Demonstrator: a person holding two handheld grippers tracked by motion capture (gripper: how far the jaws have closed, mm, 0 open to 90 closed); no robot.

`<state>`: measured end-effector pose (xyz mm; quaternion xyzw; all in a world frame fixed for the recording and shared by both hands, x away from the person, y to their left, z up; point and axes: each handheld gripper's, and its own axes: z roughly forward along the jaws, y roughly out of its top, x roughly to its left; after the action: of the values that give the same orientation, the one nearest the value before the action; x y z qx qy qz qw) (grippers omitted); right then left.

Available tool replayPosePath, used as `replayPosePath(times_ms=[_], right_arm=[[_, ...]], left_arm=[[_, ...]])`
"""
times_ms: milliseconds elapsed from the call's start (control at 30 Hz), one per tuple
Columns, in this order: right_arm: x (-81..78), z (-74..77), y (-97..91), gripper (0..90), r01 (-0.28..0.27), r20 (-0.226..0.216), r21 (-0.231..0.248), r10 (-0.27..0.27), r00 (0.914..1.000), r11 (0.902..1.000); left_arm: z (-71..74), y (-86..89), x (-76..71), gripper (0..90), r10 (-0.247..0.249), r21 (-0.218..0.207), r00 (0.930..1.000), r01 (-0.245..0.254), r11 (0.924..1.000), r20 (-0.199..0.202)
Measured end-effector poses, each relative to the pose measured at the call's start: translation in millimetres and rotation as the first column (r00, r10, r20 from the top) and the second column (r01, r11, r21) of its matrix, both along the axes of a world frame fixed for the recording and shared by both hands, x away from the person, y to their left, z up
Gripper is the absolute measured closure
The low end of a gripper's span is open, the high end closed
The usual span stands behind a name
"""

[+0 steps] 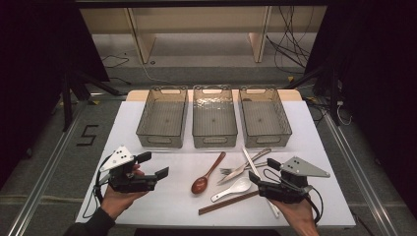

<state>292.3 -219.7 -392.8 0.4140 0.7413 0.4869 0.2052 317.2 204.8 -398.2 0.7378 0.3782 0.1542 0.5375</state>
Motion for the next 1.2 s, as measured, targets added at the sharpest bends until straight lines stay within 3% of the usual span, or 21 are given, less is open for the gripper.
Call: replayPosePath(times_ms=[300,600,800,1033,1133,1200], right_arm=[[4.4,1.3,-2.7,26.9,0.010,-0.034,-0.017,-0.011,0.9994,0.9998],[5.2,1.9,-0.9,26.9,0.003,-0.042,-0.021,-0.004,0.9991,0.9998],[9.3,4.2,-1.6,29.9,-0.006,-0.089,-0.023,0.004,0.9961,0.9997],[21.2,8.9,-3.3,29.9,-0.003,-0.143,-0.090,-0.010,0.9897,0.9959],[26.6,9.5,-5.1,30.3,-0.035,-0.185,-0.103,0.015,0.9826,0.9941],[32.5,11.0,-6.9,31.8,-0.053,-0.215,-0.164,0.017,0.9764,0.9850]], left_arm=[[0.3,-0.2,-0.3,14.6,-0.001,0.001,1.0000,0.001,1.0000,0.002],[0.4,-0.1,-0.4,14.6,-0.005,0.007,1.0000,0.005,1.0000,0.003],[0.4,0.0,-0.2,14.5,-0.004,0.009,1.0000,0.004,1.0000,0.005],[0.1,0.2,0.0,14.5,-0.001,0.012,1.0000,0.001,0.9999,0.004],[0.0,0.5,0.0,14.6,0.000,0.014,1.0000,0.000,0.9999,0.006],[0.1,0.6,-0.1,14.5,0.002,0.015,1.0000,-0.002,0.9999,0.006]])
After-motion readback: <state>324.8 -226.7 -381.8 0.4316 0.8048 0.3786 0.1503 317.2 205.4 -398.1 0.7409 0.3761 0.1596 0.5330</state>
